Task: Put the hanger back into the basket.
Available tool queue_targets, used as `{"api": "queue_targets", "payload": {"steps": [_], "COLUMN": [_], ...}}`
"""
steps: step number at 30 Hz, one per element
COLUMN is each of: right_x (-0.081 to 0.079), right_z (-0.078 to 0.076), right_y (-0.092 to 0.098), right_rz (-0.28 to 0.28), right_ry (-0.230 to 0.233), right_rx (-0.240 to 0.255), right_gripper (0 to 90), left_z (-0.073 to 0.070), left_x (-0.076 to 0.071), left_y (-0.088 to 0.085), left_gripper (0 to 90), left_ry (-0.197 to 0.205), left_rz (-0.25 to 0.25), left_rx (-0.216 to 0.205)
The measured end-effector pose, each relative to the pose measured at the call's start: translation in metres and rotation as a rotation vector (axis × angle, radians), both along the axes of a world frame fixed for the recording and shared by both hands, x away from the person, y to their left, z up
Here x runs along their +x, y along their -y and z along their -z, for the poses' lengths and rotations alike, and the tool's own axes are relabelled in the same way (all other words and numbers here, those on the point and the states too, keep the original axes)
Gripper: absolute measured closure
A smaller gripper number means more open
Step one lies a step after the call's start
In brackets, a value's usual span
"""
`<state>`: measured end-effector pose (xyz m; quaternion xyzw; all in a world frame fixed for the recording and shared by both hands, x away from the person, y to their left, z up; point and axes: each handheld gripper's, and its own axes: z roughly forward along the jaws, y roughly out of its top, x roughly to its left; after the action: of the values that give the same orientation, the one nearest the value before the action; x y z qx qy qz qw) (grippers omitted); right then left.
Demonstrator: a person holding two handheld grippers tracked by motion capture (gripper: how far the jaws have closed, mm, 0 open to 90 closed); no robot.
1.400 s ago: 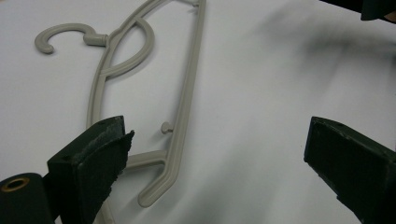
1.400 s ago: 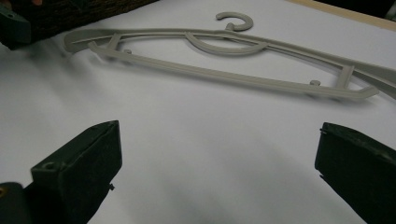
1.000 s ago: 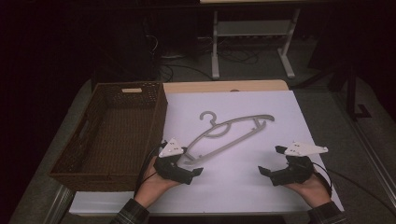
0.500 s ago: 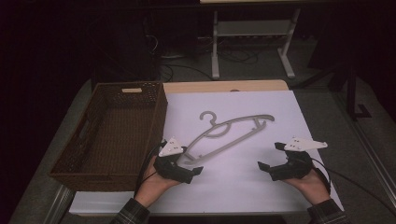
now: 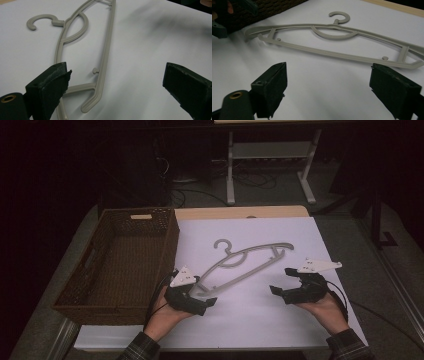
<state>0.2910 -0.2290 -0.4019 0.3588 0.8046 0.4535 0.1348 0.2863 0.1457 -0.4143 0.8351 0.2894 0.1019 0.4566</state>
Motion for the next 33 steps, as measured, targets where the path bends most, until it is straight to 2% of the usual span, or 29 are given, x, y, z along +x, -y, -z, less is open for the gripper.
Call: {"api": "queue_targets", "payload": {"steps": [3, 4, 8, 17, 28, 33], "right_x": [0.004, 0.008, 0.015, 0.032, 0.060, 0.068], "right_z": [-0.001, -0.001, -0.001, 0.002, 0.015, 0.022], "right_y": [-0.001, -0.003, -0.007, -0.019, -0.039, -0.044], "right_rz": [-0.001, 0.001, -0.001, -0.001, -0.028, -0.032], "right_ry": [-0.005, -0.014, -0.016, -0.041, -0.087, -0.103], "right_rx": [0.007, 0.012, 0.002, 0.000, -0.035, -0.061], "right_gripper": [17.5, 21.6, 28.0, 50.7, 79.7, 88.2], "left_z": [-0.001, -0.002, -0.002, -0.003, -0.003, -0.004], "left_x": [0.000, -0.001, 0.000, 0.001, 0.001, 0.001], "left_y": [0.000, 0.000, 0.000, 0.000, -0.001, -0.001], "left_gripper": [5.9, 5.9, 5.9, 5.9, 5.9, 5.9], "left_ry": [0.000, 0.004, 0.003, 0.000, -0.001, 0.003], "left_rz": [-0.002, -0.008, -0.017, -0.020, -0.022, -0.024], "left_rx": [0.001, -0.002, -0.004, -0.004, -0.005, -0.006]}}
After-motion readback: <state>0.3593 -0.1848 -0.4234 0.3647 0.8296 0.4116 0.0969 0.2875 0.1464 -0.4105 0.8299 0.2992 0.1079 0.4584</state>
